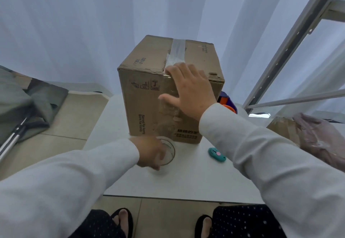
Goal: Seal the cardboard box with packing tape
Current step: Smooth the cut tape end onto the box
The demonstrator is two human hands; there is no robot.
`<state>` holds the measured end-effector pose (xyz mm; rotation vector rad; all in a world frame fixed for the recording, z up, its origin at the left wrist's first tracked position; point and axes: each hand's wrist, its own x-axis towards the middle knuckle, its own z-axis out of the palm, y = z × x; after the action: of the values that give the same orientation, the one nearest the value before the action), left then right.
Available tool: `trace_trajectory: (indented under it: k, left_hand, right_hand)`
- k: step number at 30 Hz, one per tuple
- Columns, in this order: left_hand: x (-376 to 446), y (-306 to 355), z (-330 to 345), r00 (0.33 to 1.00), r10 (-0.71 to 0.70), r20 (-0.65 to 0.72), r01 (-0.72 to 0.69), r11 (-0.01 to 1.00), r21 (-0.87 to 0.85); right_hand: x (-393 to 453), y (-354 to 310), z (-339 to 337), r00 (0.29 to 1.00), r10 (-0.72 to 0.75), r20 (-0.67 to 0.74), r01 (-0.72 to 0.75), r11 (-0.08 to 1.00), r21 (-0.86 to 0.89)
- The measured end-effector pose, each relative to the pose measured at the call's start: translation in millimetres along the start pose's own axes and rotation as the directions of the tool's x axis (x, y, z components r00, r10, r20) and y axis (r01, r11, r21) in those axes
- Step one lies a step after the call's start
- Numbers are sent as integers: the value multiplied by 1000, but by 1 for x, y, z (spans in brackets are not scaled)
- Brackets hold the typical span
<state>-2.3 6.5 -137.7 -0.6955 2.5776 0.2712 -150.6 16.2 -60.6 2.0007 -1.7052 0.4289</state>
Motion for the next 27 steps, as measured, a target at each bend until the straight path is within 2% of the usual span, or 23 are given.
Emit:
trace_trajectory:
  k: [1,2,3,4,5,6,7,8,9,13,14,17,22,27]
  left_hand:
    - [-4,-3,-11,996,-4,-91,-4,996,-86]
    - [-10,-7,-22,967,-4,-256,-38,987,-158]
    - [-16,-11,-33,876,-11,-481,-96,975,-198]
    - [-21,-16,-42,714,-27,-700,-163,965,-204]
    - [-26,-21,-51,521,-41,-852,-208,962,-174]
    - [-28,-25,-58,356,-52,-933,-199,971,-130]
    - [-28,-29,-63,259,-54,-964,-143,985,-94]
    - [-26,-32,-66,220,-47,-974,-68,996,-63]
    - [-21,-36,-67,235,-24,-972,-1,1000,-25]
    - [-2,-44,-69,445,40,-895,136,984,112]
    - [2,-46,-70,473,27,-881,154,982,112]
    - [10,-48,-70,466,7,-885,216,969,121]
    - [17,-45,-60,395,-65,-916,371,924,94]
    - [18,-42,-58,366,-64,-929,392,916,91]
  right_hand:
    - [-1,2,2,1000,-16,-17,15,1000,-5]
    - [-4,4,5,999,-33,-37,32,999,-22]
    - [-8,5,9,997,-46,-55,43,998,-50]
    - [-13,6,15,996,-52,-73,46,996,-82]
    - [-17,5,21,994,-53,-92,43,994,-104]
    - [-20,5,26,993,-52,-109,39,992,-116]
    - [-22,5,31,990,-54,-127,39,992,-123]
    - [-22,5,34,988,-61,-143,43,991,-129]
    - [-23,6,36,985,-69,-159,48,989,-137]
    - [-24,8,41,974,-80,-211,50,988,-145]
    - [-24,9,43,976,-77,-205,50,990,-135]
    - [-23,12,45,977,-85,-194,59,989,-134]
    - [-25,12,42,987,-90,-131,69,985,-157]
    - [-24,8,40,992,-64,-111,45,985,-167]
